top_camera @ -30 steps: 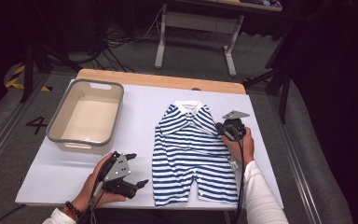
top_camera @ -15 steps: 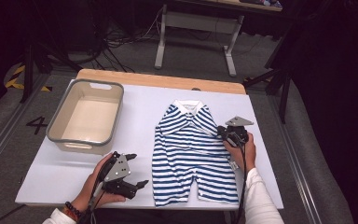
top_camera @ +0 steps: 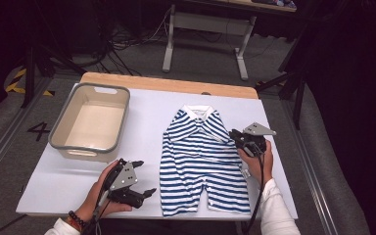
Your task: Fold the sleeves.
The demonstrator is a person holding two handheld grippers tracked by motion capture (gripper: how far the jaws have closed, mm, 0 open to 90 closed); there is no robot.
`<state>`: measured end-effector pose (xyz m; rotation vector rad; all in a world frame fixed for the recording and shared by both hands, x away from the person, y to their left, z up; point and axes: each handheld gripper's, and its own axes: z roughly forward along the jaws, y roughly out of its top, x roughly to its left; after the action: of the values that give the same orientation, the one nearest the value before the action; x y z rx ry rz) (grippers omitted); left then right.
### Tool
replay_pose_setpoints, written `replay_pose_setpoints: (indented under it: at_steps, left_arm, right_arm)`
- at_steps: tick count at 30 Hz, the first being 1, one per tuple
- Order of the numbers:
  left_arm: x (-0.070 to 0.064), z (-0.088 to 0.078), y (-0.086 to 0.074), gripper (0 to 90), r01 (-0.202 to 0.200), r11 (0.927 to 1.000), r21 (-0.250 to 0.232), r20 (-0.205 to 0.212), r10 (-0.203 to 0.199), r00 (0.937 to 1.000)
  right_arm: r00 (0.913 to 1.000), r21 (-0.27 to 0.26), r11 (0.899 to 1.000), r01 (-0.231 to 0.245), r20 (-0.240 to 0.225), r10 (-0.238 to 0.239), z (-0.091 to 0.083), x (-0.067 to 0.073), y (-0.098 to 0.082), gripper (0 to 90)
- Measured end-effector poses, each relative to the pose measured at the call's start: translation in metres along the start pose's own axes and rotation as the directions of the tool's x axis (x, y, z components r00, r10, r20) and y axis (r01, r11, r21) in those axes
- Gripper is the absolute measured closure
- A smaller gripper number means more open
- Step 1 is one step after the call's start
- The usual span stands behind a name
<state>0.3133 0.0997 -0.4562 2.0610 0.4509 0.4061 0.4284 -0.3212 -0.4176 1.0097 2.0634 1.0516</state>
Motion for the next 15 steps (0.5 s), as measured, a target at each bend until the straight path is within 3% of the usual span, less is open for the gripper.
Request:
replay_pose_setpoints:
  at_steps: [15]
  left_arm:
    - [0.001,-0.002,0.0,8.3,-0.006,1.0,0.0,-0.006,0.006,1.0]
  right_arm:
    - [0.9982,-0.111,0.994,0.021,-0.053,-0.027,-0.031,0.02,0.009,65.0]
